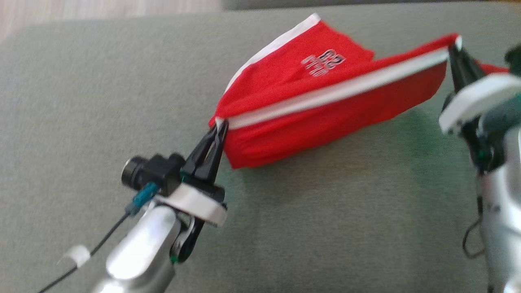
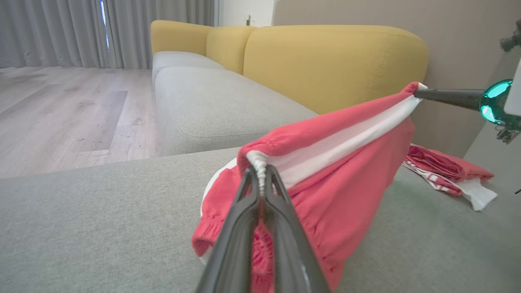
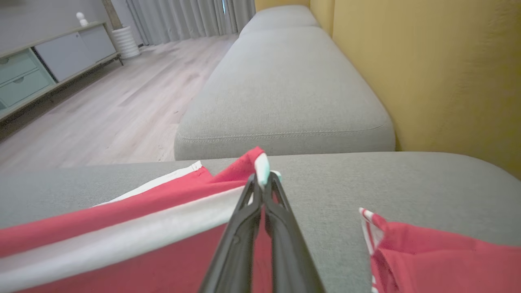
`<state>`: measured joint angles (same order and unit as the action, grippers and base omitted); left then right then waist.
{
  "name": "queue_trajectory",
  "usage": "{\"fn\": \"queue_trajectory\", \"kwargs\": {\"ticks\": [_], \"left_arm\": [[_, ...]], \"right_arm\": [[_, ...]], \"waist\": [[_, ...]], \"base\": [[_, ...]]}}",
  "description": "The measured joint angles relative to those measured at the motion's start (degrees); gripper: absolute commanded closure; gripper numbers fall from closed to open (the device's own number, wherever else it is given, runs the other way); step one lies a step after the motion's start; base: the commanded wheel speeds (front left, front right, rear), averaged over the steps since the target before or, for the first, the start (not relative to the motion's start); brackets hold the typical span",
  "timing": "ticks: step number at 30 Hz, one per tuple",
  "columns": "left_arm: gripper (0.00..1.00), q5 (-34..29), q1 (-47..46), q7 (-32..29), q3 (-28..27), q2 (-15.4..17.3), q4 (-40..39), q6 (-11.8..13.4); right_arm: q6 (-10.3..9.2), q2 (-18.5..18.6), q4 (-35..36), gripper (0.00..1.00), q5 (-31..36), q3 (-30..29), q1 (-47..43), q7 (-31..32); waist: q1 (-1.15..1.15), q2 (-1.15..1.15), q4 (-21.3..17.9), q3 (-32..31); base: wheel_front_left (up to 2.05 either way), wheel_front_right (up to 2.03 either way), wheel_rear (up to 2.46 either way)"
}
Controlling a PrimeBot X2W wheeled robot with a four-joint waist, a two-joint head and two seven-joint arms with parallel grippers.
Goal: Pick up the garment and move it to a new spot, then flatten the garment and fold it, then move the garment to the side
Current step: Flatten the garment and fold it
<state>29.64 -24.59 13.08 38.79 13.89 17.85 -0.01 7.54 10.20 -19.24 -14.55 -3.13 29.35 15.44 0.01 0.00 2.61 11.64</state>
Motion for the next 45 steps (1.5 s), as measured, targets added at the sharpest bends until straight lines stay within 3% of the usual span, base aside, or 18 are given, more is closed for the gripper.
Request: {"fn": "queue_trajectory", "kwargs": {"ticks": [9, 15, 30, 31, 32, 35, 36, 45], "left_arm": [[1.0, -0.2, -8.7, 0.1, 0.0, -5.3, 8.0, -1.5], [1.0, -0.2, -13.2, 0.7, 0.1, -9.0, 13.6, -3.1], [1.0, 0.3, -18.2, 1.4, 0.2, -12.1, 16.5, -4.1], [0.96, 0.9, -18.3, 1.4, 0.2, -12.1, 16.2, -4.1], [0.6, 1.3, -18.4, 1.4, 0.3, -12.1, 16.0, -4.1], [0.04, 1.7, -18.5, 1.4, 0.6, -12.1, 16.1, -4.0], [0.0, 1.7, -18.4, 1.4, 0.6, -12.1, 16.3, -4.0], [0.0, -0.8, -17.6, 1.4, -3.6, -11.8, 16.5, -2.1]], "right_arm": [[0.0, 3.7, -14.7, 1.0, 4.5, 5.1, 15.4, 2.1], [0.0, 4.9, -24.2, 1.0, 7.3, 8.5, 24.0, -0.5], [0.0, 6.4, -39.5, 1.0, 11.6, 10.9, 37.1, -6.9], [0.0, 6.4, -40.1, 0.0, 11.8, 11.1, 37.5, -7.6], [0.0, 6.4, -41.0, 0.0, 11.9, 11.3, 37.9, -8.1], [0.0, 6.0, -43.8, 0.0, 11.9, 11.9, 38.5, -8.7], [0.0, 5.8, -44.6, 0.0, 11.8, 12.1, 38.5, -9.1], [0.0, 4.9, -46.8, 0.0, 5.8, 13.6, 38.4, -15.8]], "waist": [[0.01, 0.0, 6.0, 6.5], [0.0, 0.0, 10.9, 10.6], [-0.01, 0.0, 16.6, 16.3], [-0.01, 0.0, 16.7, 16.5], [0.0, 0.0, 16.7, 16.7], [-0.01, 0.0, 16.3, 16.5], [-0.01, 0.0, 16.1, 16.3], [-0.01, 0.0, 12.7, 12.7]], "base": [[0.0, 0.0, 0.0], [0.0, 0.0, 0.0], [0.0, 0.0, 0.0], [0.0, 0.0, 0.0], [0.0, 0.0, 0.0], [0.0, 0.0, 0.0], [0.0, 0.0, 0.0], [0.0, 0.0, 0.0]]}}
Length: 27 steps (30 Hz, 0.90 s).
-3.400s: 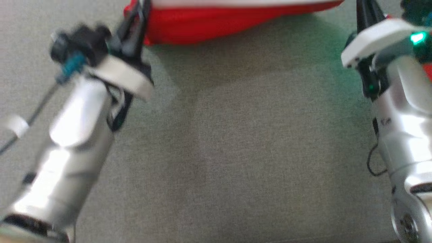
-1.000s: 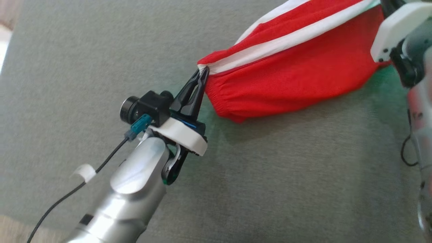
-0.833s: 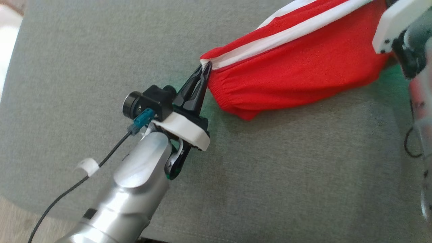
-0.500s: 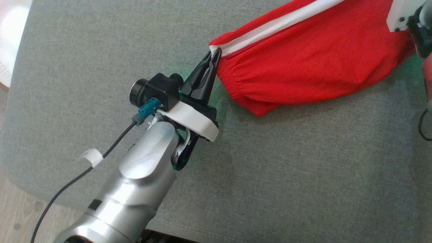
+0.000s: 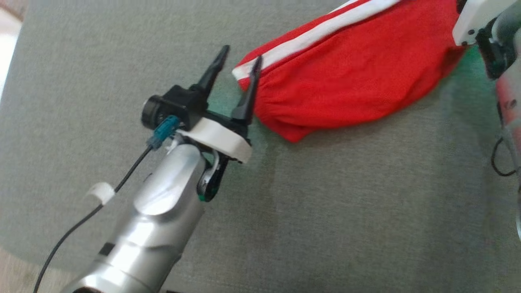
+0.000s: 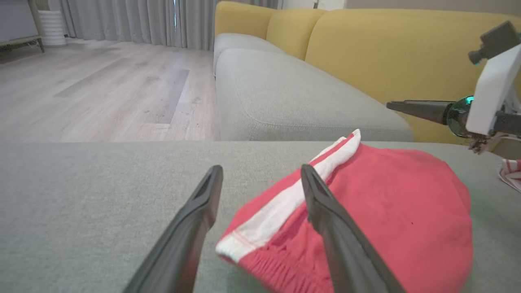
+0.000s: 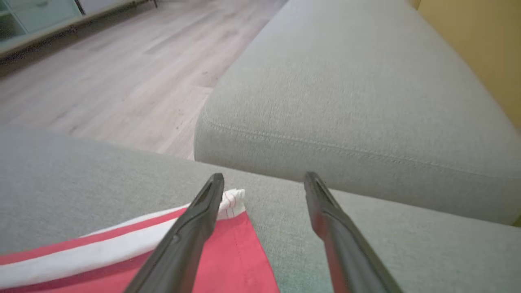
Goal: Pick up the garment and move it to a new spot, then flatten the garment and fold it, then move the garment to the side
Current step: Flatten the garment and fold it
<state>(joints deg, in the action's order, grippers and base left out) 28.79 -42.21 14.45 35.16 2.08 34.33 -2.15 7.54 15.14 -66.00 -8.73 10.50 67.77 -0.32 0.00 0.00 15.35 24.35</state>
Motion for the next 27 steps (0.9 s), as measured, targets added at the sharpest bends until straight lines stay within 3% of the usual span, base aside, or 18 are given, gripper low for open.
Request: {"fn": "queue_trajectory", "kwargs": {"ticks": [10, 17, 24, 27], "left_arm": [[0.0, -3.5, 8.8, 0.0, -10.6, 3.8, -8.5, 2.5], [0.0, -4.3, 15.1, 0.1, -16.2, 4.1, -14.1, 3.7], [0.0, -6.5, 22.4, 0.2, -20.2, 3.9, -17.9, 3.3], [0.0, -7.4, 25.2, 0.2, -21.3, 3.3, -19.0, 3.1]], "right_arm": [[0.0, 0.0, 8.9, 0.0, -10.5, 6.4, -6.2, -8.9], [0.0, 0.1, 16.1, 0.0, -13.9, 7.6, -14.8, -12.1], [0.0, -1.0, 24.7, 0.0, -12.8, 2.6, -28.5, -13.5], [0.0, -3.9, 28.6, 0.0, -10.7, -1.1, -35.9, -13.9]], "waist": [[-0.01, 0.0, -6.0, -7.2], [-0.02, 0.0, -9.7, -11.7], [-0.01, 0.0, -13.0, -16.3], [-0.02, 0.0, -13.9, -17.8]], "base": [[0.0, 0.0, 0.0], [0.0, 0.0, 0.0], [0.0, 0.0, 0.0], [0.0, 0.0, 0.0]]}}
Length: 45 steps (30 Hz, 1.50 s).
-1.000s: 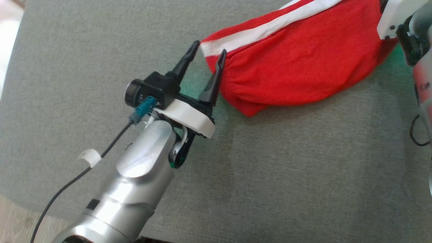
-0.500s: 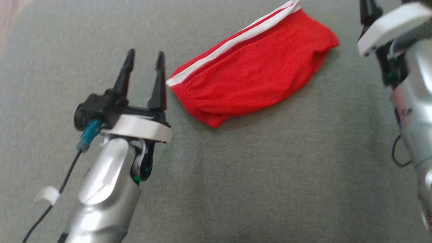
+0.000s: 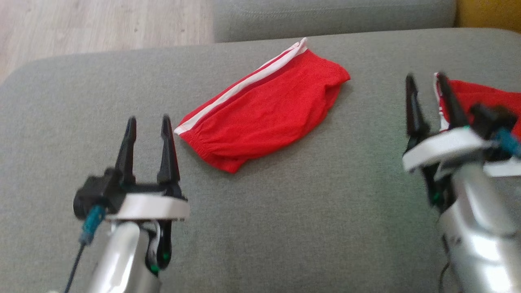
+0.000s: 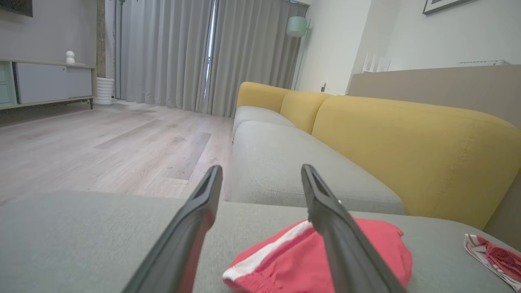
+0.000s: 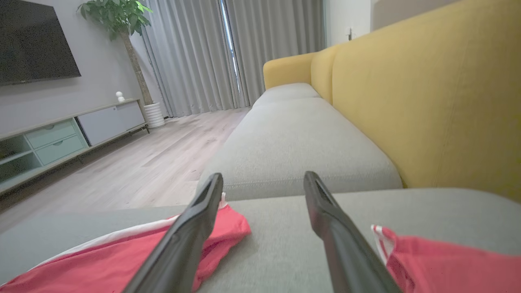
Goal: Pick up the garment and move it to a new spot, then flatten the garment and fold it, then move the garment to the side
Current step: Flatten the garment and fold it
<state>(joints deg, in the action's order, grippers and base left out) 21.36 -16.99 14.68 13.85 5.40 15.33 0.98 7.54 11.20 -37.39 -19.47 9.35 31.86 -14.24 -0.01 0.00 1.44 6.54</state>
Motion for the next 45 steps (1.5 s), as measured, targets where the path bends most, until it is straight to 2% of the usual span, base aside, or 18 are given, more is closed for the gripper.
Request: {"fn": "queue_trajectory", "kwargs": {"ticks": [3, 6, 12, 22, 28, 33, 34, 39, 45], "left_arm": [[0.0, -0.8, 3.3, 0.0, -1.1, -0.9, 0.1, 0.0], [0.0, -1.3, 6.2, 0.0, -1.2, -1.6, 0.0, -0.4], [0.0, -2.3, 10.5, 0.0, -2.8, -2.5, -1.5, -1.1], [0.0, -2.2, 11.4, 0.0, -2.4, -2.6, -3.3, -1.5], [0.0, -2.2, 9.4, 0.0, -0.2, -2.6, -4.7, -1.1], [0.0, -1.5, 5.8, 0.0, 2.2, -2.7, -5.0, -1.0], [0.0, -1.1, 5.1, 0.0, 3.3, -2.7, -5.0, -0.9], [0.0, -0.2, 3.4, 0.0, 5.8, -2.7, -4.9, -0.1], [0.0, 0.8, 2.9, 0.0, 8.6, -2.7, -3.8, 0.6]], "right_arm": [[0.0, -4.0, 3.9, 0.0, 1.7, -3.9, -6.5, -0.1], [0.0, -6.3, 7.5, 0.0, 4.8, -6.5, -12.3, -0.1], [0.0, -7.9, 12.4, 0.0, 6.4, -9.8, -19.9, 0.0], [0.0, -8.4, 17.1, 0.0, 6.0, -10.0, -20.9, 3.1], [0.0, -8.4, 17.7, 0.0, 8.1, -12.9, -18.1, 7.4], [0.0, -8.4, 14.7, 0.0, 8.6, -15.9, -9.7, 13.4], [0.0, -8.4, 12.1, 0.0, 7.2, -17.5, -6.3, 16.0], [0.0, -8.3, 3.3, 0.0, 4.4, -23.0, 0.7, 21.5], [0.0, -8.1, -8.1, 0.0, 2.6, -32.1, 7.4, 24.9]], "waist": [[0.0, 0.0, -0.8, -1.2], [0.0, 0.0, -1.3, -2.0], [0.01, 0.0, -1.6, -2.7], [0.01, 0.0, 0.1, -1.7], [0.02, 0.0, 2.4, 1.5], [0.02, 0.0, 5.5, 4.9], [0.03, 0.0, 7.0, 6.1], [0.03, 0.0, 11.4, 8.3], [0.02, 0.0, 16.1, 9.4]], "base": [[0.0, 0.0, 0.0], [0.0, 0.0, 0.0], [0.0, 0.0, 0.0], [0.0, 0.0, 0.0], [0.0, 0.0, 0.0], [0.0, 0.0, 0.0], [0.0, 0.0, 0.0], [0.0, 0.0, 0.0], [0.0, 0.0, 0.0]]}}
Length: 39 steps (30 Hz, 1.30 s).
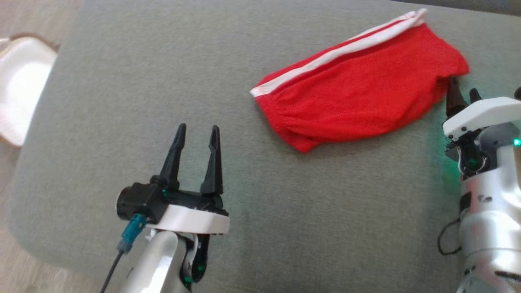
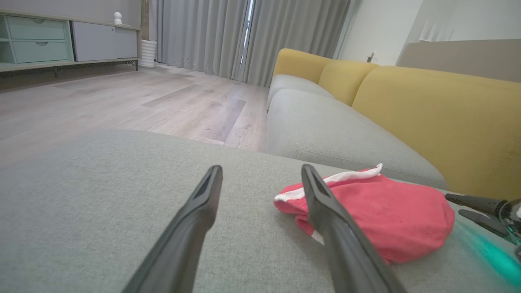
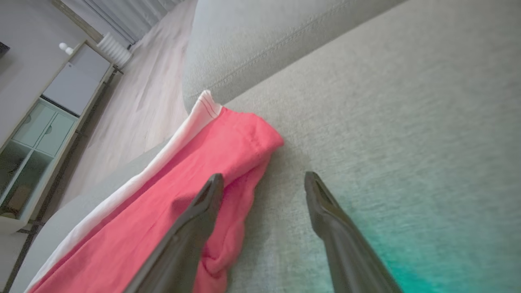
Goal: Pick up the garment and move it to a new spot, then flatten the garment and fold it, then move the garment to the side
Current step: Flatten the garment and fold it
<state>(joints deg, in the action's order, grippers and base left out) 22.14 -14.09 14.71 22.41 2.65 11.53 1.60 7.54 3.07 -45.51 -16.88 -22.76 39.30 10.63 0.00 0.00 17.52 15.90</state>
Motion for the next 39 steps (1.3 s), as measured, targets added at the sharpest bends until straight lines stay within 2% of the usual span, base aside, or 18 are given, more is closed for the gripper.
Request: {"fn": "queue_trajectory", "kwargs": {"ticks": [8, 18, 29, 39], "left_arm": [[0.0, 0.2, 0.0, 0.0, 1.6, 0.0, -0.1, 0.9], [0.0, 0.6, 0.0, 0.0, 1.9, 0.0, -0.6, 1.0], [0.0, 1.1, -0.1, 0.0, 3.5, 0.0, -0.5, 1.4], [0.0, 1.6, -0.9, 0.0, 4.2, 0.0, -0.5, 1.4]], "right_arm": [[-0.01, 1.5, -9.2, 0.0, 4.5, -6.8, 5.4, 0.8], [0.0, 2.9, -14.5, 0.0, 7.6, -11.0, 9.6, -0.4], [-0.01, 3.3, -16.2, 0.0, 6.5, -6.8, 11.0, -3.1], [-0.01, 6.3, -20.6, 0.0, 8.4, -3.5, 13.7, -3.1]], "waist": [[-0.01, 0.0, 4.3, 0.2], [-0.01, 0.0, 5.9, 0.9], [-0.01, 0.0, 5.6, 1.9], [0.0, 0.0, 6.9, 2.5]], "base": [[0.0, 0.0, 0.0], [0.0, 0.0, 0.0], [0.0, 0.0, 0.0], [0.0, 0.0, 0.0]]}}
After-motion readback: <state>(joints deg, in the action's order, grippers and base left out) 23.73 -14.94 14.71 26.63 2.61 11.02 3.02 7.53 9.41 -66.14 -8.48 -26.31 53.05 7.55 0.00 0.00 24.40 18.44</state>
